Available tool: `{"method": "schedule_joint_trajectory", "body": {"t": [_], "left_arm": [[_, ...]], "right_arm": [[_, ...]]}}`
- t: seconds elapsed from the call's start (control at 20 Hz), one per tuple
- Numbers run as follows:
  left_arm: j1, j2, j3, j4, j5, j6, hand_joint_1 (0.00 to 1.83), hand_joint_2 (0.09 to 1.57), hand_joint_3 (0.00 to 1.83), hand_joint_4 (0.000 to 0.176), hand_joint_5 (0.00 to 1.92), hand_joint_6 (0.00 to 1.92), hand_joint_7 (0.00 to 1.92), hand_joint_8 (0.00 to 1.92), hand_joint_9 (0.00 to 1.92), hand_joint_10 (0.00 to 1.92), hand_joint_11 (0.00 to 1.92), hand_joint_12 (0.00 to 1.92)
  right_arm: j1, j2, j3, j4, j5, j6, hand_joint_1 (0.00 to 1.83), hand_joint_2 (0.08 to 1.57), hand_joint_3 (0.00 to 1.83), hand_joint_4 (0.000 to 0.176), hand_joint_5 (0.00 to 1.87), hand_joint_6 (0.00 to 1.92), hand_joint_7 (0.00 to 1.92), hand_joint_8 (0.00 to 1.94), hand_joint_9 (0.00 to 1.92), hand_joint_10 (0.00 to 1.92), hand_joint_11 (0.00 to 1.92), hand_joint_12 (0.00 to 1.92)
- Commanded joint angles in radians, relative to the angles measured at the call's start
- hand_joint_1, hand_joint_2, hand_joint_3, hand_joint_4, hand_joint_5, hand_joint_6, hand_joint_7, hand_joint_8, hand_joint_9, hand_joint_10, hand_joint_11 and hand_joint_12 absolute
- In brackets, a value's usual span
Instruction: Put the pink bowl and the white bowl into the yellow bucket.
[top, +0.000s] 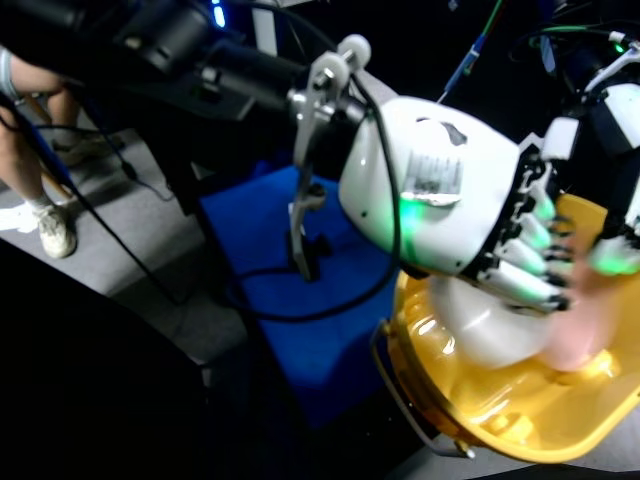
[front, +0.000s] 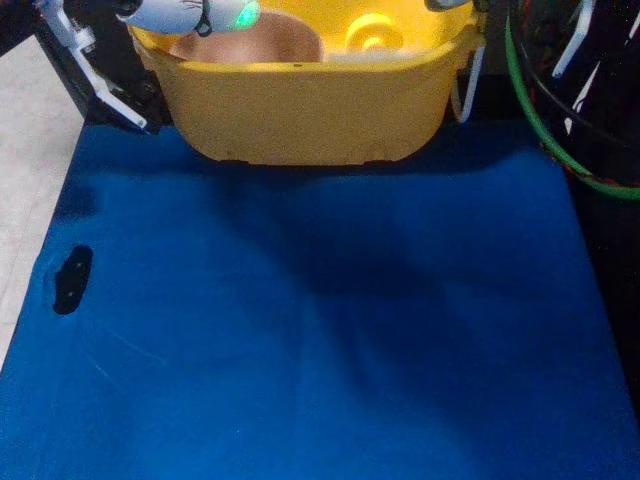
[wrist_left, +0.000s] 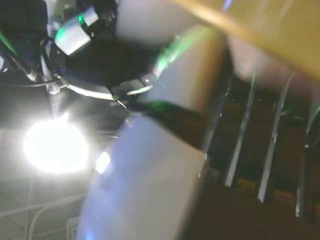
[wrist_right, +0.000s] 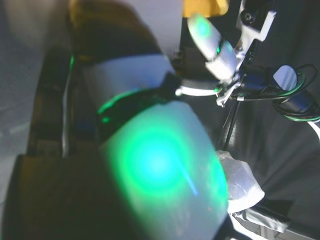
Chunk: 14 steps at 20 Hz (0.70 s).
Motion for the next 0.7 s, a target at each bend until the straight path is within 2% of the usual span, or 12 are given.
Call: {"method": "schedule_joint_trajectory", "body": {"t": [0.0,0.15,0.2,0.25,0.3,0.35,0.4,0.45,0.5,0.55,0.6,0.65], "left_arm": [[-0.001,0.001,0.000,-0.052,0.106,-0.011,0.83,1.12,0.00,0.000,0.62,0.01,0.56,0.01,0.25,0.71,0.00,1.59],[0.007,0.008,-0.009,-0.067,0.130,-0.011,0.80,1.13,0.00,0.000,0.62,0.00,0.56,0.00,0.24,0.69,0.00,1.49],[0.011,0.018,-0.024,-0.080,0.163,-0.011,0.77,1.14,0.00,0.000,0.60,0.00,0.56,0.00,0.28,0.59,0.00,1.44],[0.014,0.025,-0.033,-0.093,0.187,-0.011,0.77,1.14,0.00,0.000,0.59,0.00,0.56,0.00,0.29,0.58,0.00,1.44],[0.022,0.042,-0.051,-0.125,0.243,-0.011,0.77,1.14,0.00,0.000,0.55,0.00,0.53,0.00,0.30,0.52,0.00,1.40],[0.033,0.057,-0.066,-0.157,0.299,-0.012,0.79,1.14,0.00,0.000,0.54,0.00,0.53,0.00,0.32,0.51,0.00,1.44],[0.045,0.075,-0.083,-0.193,0.362,-0.014,0.82,1.14,0.00,0.000,0.51,0.00,0.52,0.00,0.34,0.54,0.05,1.52],[0.070,0.102,-0.106,-0.236,0.452,-0.017,0.79,1.13,0.00,0.000,0.50,0.00,0.52,0.00,0.31,0.61,0.05,1.54],[0.097,0.130,-0.128,-0.236,0.534,-0.022,0.82,1.11,0.00,0.000,0.47,0.00,0.51,0.00,0.19,0.78,0.00,1.73],[0.109,0.150,-0.137,-0.236,0.586,-0.043,0.81,1.10,0.00,0.000,0.47,0.00,0.51,0.00,0.16,0.78,0.00,1.70],[0.114,0.167,-0.147,-0.236,0.639,-0.068,0.74,1.12,0.00,0.000,0.41,0.00,0.49,0.00,0.18,0.73,0.00,1.62],[0.118,0.186,-0.170,-0.236,0.695,-0.074,0.75,1.13,0.00,0.000,0.41,0.00,0.49,0.00,0.18,0.72,0.00,1.60]], "right_arm": [[0.011,0.001,-0.002,-0.034,-0.112,0.001,0.77,0.96,0.00,0.000,0.45,0.04,0.22,0.00,0.07,0.00,0.00,0.07],[0.010,0.023,-0.029,-0.030,-0.127,0.001,0.73,0.95,0.00,0.000,0.41,0.01,0.20,0.00,0.05,0.00,0.00,0.03],[0.010,0.055,-0.066,-0.018,-0.162,0.002,0.72,0.97,0.01,0.000,0.35,0.00,0.18,0.00,0.04,0.00,0.01,0.04],[0.011,0.072,-0.087,0.009,-0.180,0.007,0.71,0.98,0.00,0.000,0.34,0.00,0.17,0.00,0.04,0.00,0.00,0.09],[0.011,0.104,-0.116,-0.034,-0.229,0.133,0.62,0.98,0.00,0.000,0.28,0.00,0.16,0.00,0.05,0.00,0.00,0.17],[0.011,0.134,-0.139,-0.034,-0.273,0.208,0.58,0.98,0.00,0.000,0.24,0.00,0.16,0.00,0.06,0.00,0.00,0.17],[0.012,0.168,-0.168,-0.034,-0.326,0.241,0.64,0.97,0.00,0.000,0.22,0.00,0.16,0.00,0.07,0.01,0.00,0.03],[0.012,0.211,-0.215,-0.034,-0.414,0.258,0.67,0.99,0.00,0.000,0.21,0.00,0.14,0.00,0.05,0.00,0.00,0.01],[0.012,0.248,-0.250,-0.034,-0.483,0.267,0.74,0.94,0.01,0.025,0.24,0.01,0.24,0.01,0.12,0.01,0.01,0.22],[0.012,0.275,-0.275,-0.034,-0.535,0.301,0.75,0.94,0.01,0.029,0.21,0.00,0.24,0.00,0.12,0.00,0.00,0.21],[0.011,0.317,-0.305,-0.034,-0.602,0.361,0.68,0.96,0.01,0.076,0.11,0.00,0.20,0.00,0.10,0.01,0.01,0.01],[0.010,0.380,-0.356,-0.034,-0.668,0.370,0.68,0.96,0.01,0.079,0.09,0.00,0.19,0.00,0.11,0.02,0.04,0.02]]}}
